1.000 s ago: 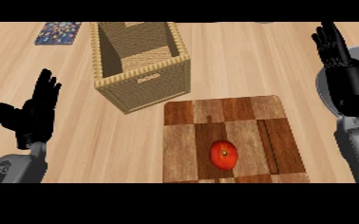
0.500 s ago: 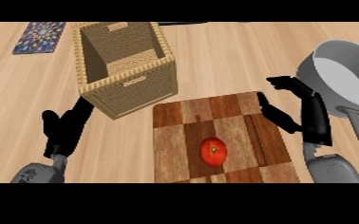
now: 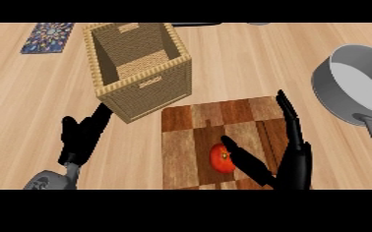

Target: Pick the tomato from the cutting board and place it in the pot

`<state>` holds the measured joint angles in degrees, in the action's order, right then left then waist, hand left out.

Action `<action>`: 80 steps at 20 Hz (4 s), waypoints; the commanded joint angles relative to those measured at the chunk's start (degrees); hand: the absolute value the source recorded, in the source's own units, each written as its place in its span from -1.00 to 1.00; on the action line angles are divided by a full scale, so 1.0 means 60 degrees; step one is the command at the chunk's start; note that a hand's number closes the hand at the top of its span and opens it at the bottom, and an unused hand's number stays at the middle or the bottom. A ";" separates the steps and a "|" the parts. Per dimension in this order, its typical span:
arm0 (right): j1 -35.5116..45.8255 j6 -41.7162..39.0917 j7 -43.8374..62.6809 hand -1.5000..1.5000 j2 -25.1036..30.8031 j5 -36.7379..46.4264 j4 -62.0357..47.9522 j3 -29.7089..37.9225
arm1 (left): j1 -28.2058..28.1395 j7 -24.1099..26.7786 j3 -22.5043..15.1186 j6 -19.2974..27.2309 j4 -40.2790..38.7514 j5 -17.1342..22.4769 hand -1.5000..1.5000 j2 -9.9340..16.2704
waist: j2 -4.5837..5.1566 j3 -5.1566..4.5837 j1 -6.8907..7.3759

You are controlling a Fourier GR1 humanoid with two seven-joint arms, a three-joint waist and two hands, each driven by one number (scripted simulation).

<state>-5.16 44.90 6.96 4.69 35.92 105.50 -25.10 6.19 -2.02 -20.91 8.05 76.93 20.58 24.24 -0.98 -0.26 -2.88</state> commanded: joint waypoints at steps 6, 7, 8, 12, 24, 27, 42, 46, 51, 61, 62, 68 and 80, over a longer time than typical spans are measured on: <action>-0.1646 -0.2209 0.5295 -1.00 -0.0766 0.3217 0.2518 -0.1494 | -0.0274 -0.0314 -0.0126 -0.0302 0.0496 0.0087 0.00 0.0045 | 0.0080 -0.0011 0.0316; -0.1215 -0.2187 0.6137 -1.00 -0.0769 0.3448 0.2481 -0.1901 | 0.0030 -0.0282 -0.0176 -0.0174 0.0095 -0.0124 0.00 -0.0151 | 0.0135 -0.0007 0.0334; -0.0878 -0.2218 0.6913 -1.00 -0.0772 0.3641 0.2584 -0.1970 | -0.0329 -0.0343 -0.0285 -0.0377 0.0600 -0.0082 0.00 0.0056 | 0.0125 0.0004 0.0478; 0.0605 -0.3109 0.9432 -1.00 -0.0777 0.3557 0.2520 -0.1808 | -0.0133 -0.0178 -0.0325 -0.0469 0.0304 -0.0260 0.00 -0.0228 | 0.0177 0.0016 0.0564; -0.0669 -0.4254 0.8507 -1.00 -0.0263 0.1767 0.1413 -0.1684 | 0.0160 -0.0440 0.0461 -0.0844 -0.0138 -0.0651 0.00 -0.0495 | 0.0157 0.0043 0.0447; -0.0651 -0.4164 0.7828 -1.00 0.0013 0.1353 0.1419 -0.1040 | 0.0044 -0.0419 0.0641 -0.1036 0.0138 -0.0946 0.00 -0.0853 | 0.0157 0.0044 0.0462; -0.2014 -0.2128 0.3458 -1.00 -0.0193 -0.1655 0.0755 -0.1441 | -0.0151 -0.0452 0.0972 -0.1382 0.0050 -0.1471 0.00 -0.1229 | 0.0158 0.0048 0.0459; -0.1801 -0.1909 0.2068 -1.00 -0.0603 -0.2935 -0.0366 -0.0877 | 0.0011 -0.0761 0.0921 -0.0939 -0.0096 -0.1893 0.00 -0.1650 | 0.0164 0.0048 0.0453; -0.1420 -0.1874 0.1033 -1.00 -0.0760 -0.4146 -0.1553 -0.0508 | -0.0266 -0.0889 0.1007 -0.1165 0.0244 -0.2039 0.00 -0.1875 | 0.0162 0.0047 0.0481; -0.0833 -0.2305 -0.1682 1.00 -0.0765 -0.4791 -0.4238 -0.0176 | -0.0359 -0.0605 0.1528 -0.1782 0.0325 -0.2086 0.00 -0.1710 | 0.0168 0.0047 0.0495; -0.0931 -0.2394 -0.1828 1.00 -0.0760 -0.5155 -0.3973 0.0046 | -0.0700 -0.1084 0.1426 -0.1709 0.0946 -0.2055 0.00 -0.1651 | 0.0159 0.0049 0.0513; -0.0478 -0.2065 -0.3546 1.00 -0.0774 -0.6635 -0.4995 -0.0364 | -0.0165 -0.0732 0.1812 -0.2004 -0.0040 -0.1955 0.00 -0.1651 | 0.0189 0.0052 0.0506; -0.1328 -0.7245 -0.5738 1.00 0.5161 -0.8219 -0.3869 0.2585 | -0.0524 -0.0862 0.1806 -0.1754 0.0406 -0.2086 0.00 -0.1662 | 0.0142 0.0157 0.0086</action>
<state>-12.15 9.50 -23.95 25.86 -10.53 85.03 -15.27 3.55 -7.16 -9.93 -2.85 79.57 8.26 14.55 -0.69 0.21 -1.50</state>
